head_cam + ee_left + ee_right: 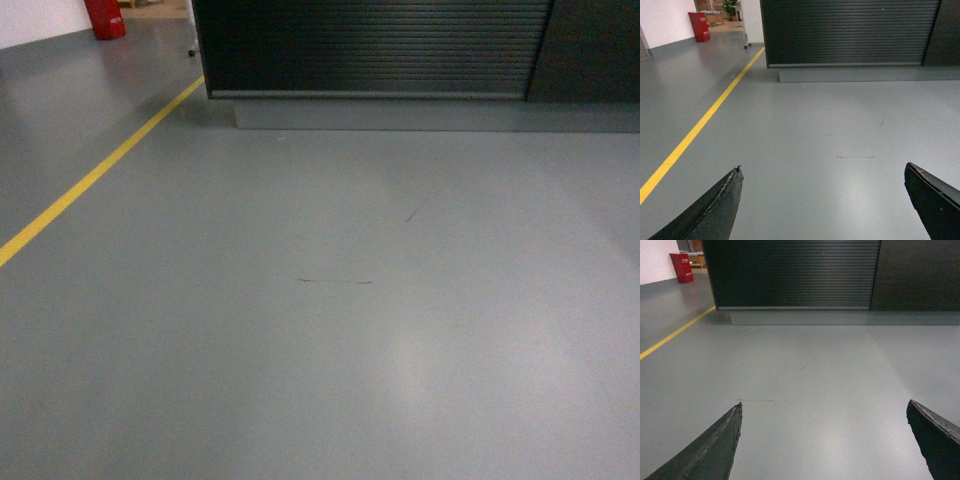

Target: Place dark red mango on scale at checkout

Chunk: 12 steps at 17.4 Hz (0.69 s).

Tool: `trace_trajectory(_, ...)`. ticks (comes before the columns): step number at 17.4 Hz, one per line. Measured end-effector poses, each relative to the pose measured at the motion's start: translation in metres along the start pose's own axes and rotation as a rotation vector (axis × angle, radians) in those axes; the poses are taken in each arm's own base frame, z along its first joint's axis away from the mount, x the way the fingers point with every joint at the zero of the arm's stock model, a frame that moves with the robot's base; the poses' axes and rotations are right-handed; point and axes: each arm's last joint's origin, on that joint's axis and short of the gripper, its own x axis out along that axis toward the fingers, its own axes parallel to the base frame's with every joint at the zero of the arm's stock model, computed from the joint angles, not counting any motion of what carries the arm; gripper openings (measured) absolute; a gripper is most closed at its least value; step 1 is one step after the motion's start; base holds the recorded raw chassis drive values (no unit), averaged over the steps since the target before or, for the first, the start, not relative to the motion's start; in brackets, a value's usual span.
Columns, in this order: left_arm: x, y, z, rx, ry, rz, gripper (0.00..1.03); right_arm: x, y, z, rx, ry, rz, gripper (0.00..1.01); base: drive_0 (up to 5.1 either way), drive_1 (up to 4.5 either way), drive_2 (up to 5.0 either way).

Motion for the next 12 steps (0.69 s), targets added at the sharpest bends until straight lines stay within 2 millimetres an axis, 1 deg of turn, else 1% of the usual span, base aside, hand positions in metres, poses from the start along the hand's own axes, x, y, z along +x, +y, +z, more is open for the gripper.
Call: trace_trajectory(12, 0.0, 0.0, 0.0, 0.0, 0.0, 0.0, 0.98, 0.0, 0.0, 0.0, 0.0, 0.0, 0.0, 0.98, 0.0, 0.0, 0.0)
